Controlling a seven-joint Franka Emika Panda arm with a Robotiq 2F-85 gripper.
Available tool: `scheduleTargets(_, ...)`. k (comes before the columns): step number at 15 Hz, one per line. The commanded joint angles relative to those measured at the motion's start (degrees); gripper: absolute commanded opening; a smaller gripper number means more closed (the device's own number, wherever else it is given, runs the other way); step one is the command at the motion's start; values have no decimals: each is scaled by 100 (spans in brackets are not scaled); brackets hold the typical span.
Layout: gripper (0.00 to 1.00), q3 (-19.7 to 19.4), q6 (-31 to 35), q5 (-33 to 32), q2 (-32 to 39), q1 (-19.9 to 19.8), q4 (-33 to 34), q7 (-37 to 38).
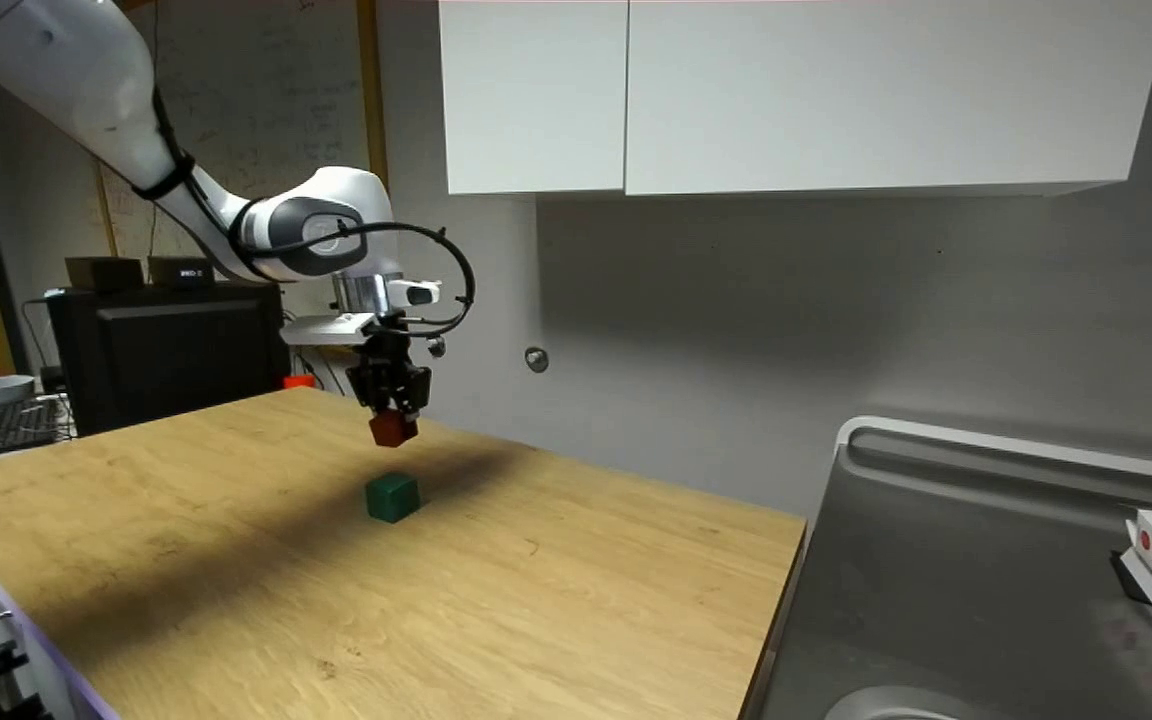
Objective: Put the orange block on the green one
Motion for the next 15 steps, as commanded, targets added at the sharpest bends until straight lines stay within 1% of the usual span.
scheduleTargets(1,18,-59,-222,153,338,-133,432,-206)
scheduleTargets(5,18,-47,-257,242,631,-220,542,-238)
scheduleTargets(10,18,-1,-320,319,907,-213,590,-230)
scheduleTargets(13,18,11,-397,307,955,-201,646,-226)
scheduleTargets(14,34,12,-415,310,960,-201,647,-226)
scheduleTargets(15,68,14,-432,314,968,-203,652,-227)
